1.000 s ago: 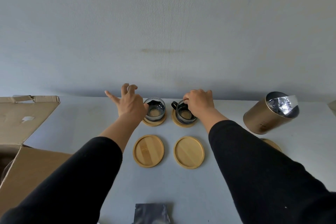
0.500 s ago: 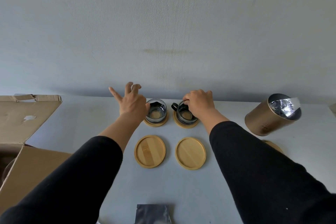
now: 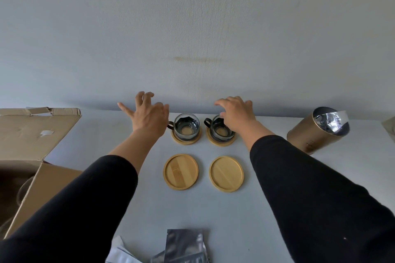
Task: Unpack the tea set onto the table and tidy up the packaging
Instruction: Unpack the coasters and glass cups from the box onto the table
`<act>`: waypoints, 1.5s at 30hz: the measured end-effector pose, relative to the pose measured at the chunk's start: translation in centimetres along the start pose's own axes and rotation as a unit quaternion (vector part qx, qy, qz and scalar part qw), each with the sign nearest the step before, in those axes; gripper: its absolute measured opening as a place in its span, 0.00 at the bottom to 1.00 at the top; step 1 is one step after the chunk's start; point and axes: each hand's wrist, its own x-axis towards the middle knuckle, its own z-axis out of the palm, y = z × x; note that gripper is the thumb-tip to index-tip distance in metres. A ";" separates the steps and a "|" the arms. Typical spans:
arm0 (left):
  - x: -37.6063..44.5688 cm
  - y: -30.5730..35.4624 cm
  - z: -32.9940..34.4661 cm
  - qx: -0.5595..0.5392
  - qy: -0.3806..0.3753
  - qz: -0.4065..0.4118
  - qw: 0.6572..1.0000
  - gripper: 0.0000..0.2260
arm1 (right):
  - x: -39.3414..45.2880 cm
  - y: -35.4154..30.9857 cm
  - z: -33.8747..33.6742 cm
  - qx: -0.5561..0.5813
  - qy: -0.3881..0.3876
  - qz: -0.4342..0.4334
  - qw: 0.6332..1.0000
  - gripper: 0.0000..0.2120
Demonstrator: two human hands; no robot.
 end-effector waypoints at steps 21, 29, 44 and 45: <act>-16.9 -23.7 -17.5 0.033 0.058 -0.071 0.995 0.15 | -13.1 -25.5 -9.4 0.036 0.073 -0.093 0.992 0.14; -22.2 -31.1 -15.7 0.032 -0.012 -0.079 0.996 0.10 | -15.5 -36.7 -5.9 0.020 0.003 -0.173 0.985 0.13; -19.2 -27.8 -10.6 0.163 -0.160 0.003 0.974 0.10 | -9.3 -42.2 1.3 -0.206 -0.078 -0.327 0.919 0.09; -19.1 -27.5 -10.6 0.156 -0.170 -0.012 0.973 0.09 | -9.2 -42.3 1.3 -0.222 -0.079 -0.331 0.914 0.07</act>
